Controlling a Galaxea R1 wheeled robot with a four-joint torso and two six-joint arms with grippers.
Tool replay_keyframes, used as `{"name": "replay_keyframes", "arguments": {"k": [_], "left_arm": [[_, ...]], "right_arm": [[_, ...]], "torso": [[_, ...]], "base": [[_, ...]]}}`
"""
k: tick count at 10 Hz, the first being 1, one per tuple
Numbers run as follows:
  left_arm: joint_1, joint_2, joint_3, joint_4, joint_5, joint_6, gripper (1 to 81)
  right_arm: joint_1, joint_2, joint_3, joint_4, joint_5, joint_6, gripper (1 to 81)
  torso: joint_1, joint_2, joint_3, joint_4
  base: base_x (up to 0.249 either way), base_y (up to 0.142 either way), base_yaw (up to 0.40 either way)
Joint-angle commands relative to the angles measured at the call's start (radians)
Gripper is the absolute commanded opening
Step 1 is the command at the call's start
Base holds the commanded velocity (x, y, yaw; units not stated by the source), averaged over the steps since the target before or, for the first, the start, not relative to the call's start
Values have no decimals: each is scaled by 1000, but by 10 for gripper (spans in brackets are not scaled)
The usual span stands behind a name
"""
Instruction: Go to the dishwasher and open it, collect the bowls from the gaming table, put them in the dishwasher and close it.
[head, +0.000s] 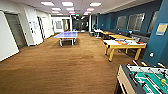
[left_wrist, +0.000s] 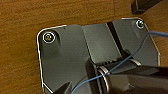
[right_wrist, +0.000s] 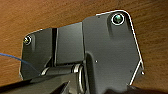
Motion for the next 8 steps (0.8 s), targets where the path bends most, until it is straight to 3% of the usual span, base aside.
{"name": "replay_keyframes", "arguments": {"k": [1, 8], "left_arm": [[-30, 0, 0, 0, 46, 5, 811], [-28, 3, 1, 4, 46, 6, 811]], "right_arm": [[25, 3, 3, 2, -52, 1, 811], [23, 3, 0, 2, -54, 1, 811]], "torso": [[0, 0, 0, 0], [-5, -3, 1, 0]], "base": [[206, 0, 0], [229, 0, 0]]}}
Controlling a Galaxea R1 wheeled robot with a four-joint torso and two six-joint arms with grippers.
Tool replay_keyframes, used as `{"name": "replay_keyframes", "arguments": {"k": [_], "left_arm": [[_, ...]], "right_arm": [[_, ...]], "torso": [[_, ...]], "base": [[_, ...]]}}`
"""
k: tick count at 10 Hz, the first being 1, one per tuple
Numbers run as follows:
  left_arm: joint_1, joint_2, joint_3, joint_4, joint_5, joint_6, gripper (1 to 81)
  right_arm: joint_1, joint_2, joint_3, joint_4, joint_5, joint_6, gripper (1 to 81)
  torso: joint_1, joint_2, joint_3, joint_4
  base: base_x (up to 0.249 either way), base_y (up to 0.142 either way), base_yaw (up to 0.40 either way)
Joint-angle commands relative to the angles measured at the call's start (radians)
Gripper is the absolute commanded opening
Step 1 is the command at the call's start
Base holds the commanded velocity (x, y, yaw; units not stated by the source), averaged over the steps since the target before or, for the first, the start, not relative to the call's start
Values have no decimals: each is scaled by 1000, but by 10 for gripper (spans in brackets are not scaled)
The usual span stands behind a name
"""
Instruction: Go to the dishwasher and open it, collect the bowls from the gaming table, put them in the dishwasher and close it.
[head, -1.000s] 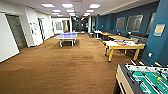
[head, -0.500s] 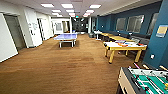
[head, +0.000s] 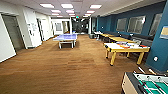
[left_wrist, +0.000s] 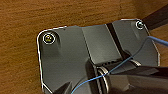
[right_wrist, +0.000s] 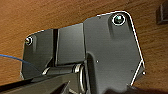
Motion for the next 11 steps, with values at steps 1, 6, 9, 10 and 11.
{"name": "replay_keyframes", "arguments": {"k": [1, 6, 9, 10, 11], "left_arm": [[-47, 2, 1, 4, 42, 6, 811], [-48, 3, 1, 6, 42, 6, 811], [-48, 8, 1, 6, 42, 8, 811], [-47, 8, 1, 6, 42, 6, 811], [-48, 8, 0, 6, 42, 6, 811]], "right_arm": [[45, 4, 2, 2, -46, 1, 811], [46, 4, 0, 2, -46, 1, 811], [45, 2, -3, 2, -48, 1, 811], [45, 2, -3, 2, -46, 1, 811], [46, 2, -3, 2, -46, 1, 811]], "torso": [[0, 0, 0, 0], [0, 0, 0, 0], [0, 0, 0, 0], [0, 0, 0, 0], [0, 0, 0, 0]], "base": [[245, 0, 0], [248, 0, 0], [248, 0, 0], [248, 0, 0], [249, 0, 0]]}}
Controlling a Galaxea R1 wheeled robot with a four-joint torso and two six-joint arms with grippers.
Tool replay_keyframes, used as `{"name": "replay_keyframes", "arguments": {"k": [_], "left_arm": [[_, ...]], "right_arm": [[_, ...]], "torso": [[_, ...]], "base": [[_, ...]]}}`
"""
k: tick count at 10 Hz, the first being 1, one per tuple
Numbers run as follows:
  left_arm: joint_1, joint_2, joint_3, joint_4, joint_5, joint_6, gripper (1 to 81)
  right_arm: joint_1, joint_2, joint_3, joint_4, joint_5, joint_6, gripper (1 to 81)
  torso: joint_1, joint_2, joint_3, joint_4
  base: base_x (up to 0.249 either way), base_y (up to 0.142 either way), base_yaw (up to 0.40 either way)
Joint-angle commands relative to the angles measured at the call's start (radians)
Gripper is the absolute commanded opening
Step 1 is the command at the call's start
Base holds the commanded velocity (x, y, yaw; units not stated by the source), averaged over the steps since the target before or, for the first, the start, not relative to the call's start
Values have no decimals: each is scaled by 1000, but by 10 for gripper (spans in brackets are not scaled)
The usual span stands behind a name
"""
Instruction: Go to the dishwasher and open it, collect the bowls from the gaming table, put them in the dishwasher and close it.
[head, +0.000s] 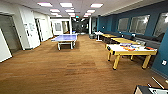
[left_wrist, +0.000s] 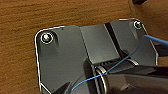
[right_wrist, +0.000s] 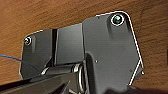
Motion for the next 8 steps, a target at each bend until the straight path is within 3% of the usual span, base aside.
{"name": "replay_keyframes", "arguments": {"k": [1, 8], "left_arm": [[-52, 3, -1, 4, 42, 8, 811], [-52, 3, -1, 7, 42, 6, 811]], "right_arm": [[45, 1, -1, 2, -46, 1, 811], [45, 0, 0, 2, -46, 1, 811]], "torso": [[0, 0, 0, 0], [0, 0, 0, 0]], "base": [[249, 0, 0], [249, 0, 0]]}}
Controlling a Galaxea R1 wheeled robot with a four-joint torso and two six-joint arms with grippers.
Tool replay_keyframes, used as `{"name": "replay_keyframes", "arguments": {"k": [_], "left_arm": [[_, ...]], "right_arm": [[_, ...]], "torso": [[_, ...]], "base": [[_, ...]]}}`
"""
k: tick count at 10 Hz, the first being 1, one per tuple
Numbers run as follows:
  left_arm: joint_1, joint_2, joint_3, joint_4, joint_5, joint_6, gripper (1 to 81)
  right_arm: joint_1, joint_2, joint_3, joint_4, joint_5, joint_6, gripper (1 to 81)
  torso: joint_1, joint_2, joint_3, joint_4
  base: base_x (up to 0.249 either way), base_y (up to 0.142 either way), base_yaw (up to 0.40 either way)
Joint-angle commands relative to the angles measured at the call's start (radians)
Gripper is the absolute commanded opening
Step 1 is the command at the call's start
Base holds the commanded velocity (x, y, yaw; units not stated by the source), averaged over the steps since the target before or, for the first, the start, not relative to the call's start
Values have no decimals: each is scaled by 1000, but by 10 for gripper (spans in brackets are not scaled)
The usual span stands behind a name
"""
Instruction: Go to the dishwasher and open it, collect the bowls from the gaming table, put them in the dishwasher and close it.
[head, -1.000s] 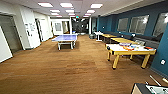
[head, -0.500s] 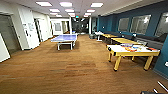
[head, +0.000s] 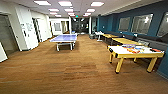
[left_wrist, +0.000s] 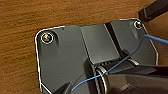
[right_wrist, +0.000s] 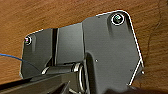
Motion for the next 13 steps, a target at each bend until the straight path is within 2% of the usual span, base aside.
{"name": "replay_keyframes", "arguments": {"k": [1, 9, 13], "left_arm": [[-51, 2, -3, 7, 42, 6, 811], [-50, 5, -3, 7, 44, 8, 811], [-51, -1, -4, -8, 44, 6, 811]], "right_arm": [[47, 2, 4, 2, -46, 1, 811], [47, 8, 5, 7, -46, 2, 811], [48, 7, 1, 7, -46, 2, 811]], "torso": [[0, 0, 0, 0], [0, 0, 0, 0], [0, 0, 0, 0]], "base": [[249, 0, 0], [249, 0, 0], [250, 0, 0]]}}
